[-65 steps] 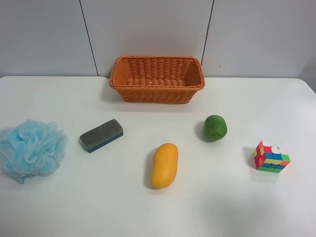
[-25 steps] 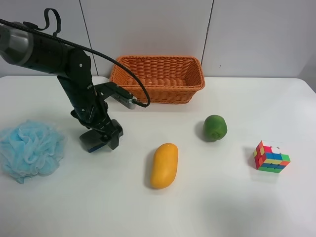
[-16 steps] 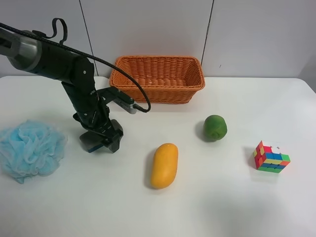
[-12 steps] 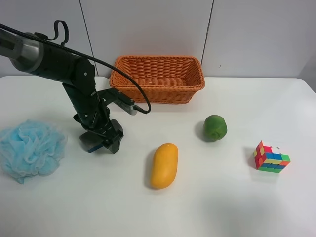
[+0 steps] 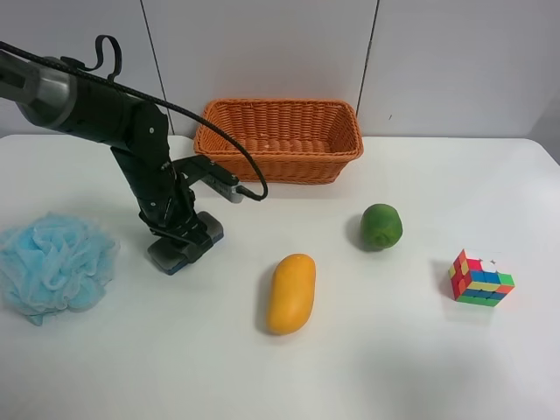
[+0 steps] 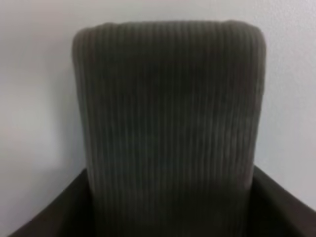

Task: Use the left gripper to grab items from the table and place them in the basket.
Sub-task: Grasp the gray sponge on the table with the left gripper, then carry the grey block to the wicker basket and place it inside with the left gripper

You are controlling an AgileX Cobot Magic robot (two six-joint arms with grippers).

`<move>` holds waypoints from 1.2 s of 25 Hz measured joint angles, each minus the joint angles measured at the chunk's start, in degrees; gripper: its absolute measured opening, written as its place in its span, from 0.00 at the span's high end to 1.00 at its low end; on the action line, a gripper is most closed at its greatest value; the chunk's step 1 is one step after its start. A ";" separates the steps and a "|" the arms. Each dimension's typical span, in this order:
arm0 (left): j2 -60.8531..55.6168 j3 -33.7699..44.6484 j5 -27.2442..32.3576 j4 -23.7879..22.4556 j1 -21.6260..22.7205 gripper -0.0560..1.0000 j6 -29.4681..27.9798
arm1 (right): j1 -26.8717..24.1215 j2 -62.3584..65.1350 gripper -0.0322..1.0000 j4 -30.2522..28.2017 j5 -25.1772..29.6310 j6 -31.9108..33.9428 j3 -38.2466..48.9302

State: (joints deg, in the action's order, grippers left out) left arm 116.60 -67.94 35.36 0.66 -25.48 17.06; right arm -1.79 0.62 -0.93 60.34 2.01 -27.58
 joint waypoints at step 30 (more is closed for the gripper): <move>-1.52 -42.80 33.62 0.09 0.00 0.43 -9.49 | 0.00 0.00 0.01 0.00 0.00 0.00 0.00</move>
State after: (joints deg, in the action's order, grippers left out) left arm 115.08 -110.74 68.98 0.75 -25.48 7.57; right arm -1.79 0.62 -0.93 60.34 2.01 -27.58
